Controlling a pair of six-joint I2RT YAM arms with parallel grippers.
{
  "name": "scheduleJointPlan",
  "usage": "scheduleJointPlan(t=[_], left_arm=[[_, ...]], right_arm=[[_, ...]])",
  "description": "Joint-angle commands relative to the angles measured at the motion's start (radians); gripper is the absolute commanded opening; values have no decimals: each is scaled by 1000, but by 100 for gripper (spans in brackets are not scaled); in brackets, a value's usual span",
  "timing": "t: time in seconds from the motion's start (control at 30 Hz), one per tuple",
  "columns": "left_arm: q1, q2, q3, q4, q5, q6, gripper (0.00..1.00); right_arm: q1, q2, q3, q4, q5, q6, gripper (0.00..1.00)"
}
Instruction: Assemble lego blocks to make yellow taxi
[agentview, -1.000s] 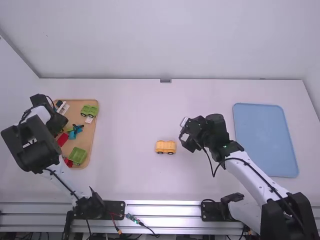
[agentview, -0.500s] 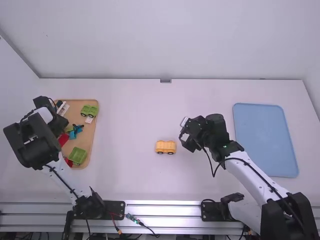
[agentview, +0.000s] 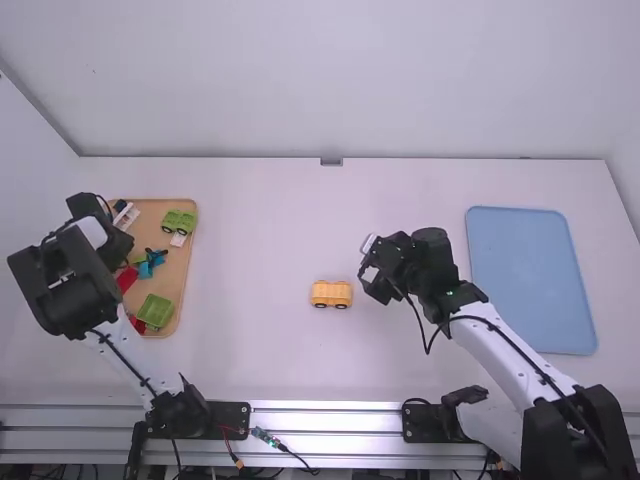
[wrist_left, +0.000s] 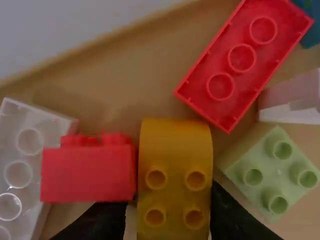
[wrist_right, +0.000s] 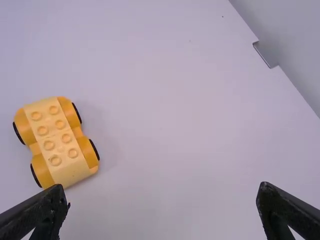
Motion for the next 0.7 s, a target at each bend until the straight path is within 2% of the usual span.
scheduleJointPlan(t=[0.0, 0.17, 0.3, 0.5, 0.67], left_arm=[[-1, 9, -16, -4, -11, 0, 30], [-5, 9, -15, -8, 18, -8, 23], [-3, 9, -15, -13, 53, -32, 3], [-1, -8, 13, -97, 16, -160, 2], [-9, -62, 31, -134, 11, -154, 2]], right_arm=[[0, -16, -10, -1, -3, 6, 99], [0, -16, -10, 0, -5, 6, 99], [0, -16, -10, 0, -5, 5, 99], [1, -16, -10, 11, -6, 6, 99], [0, -16, -10, 16, -9, 6, 99]])
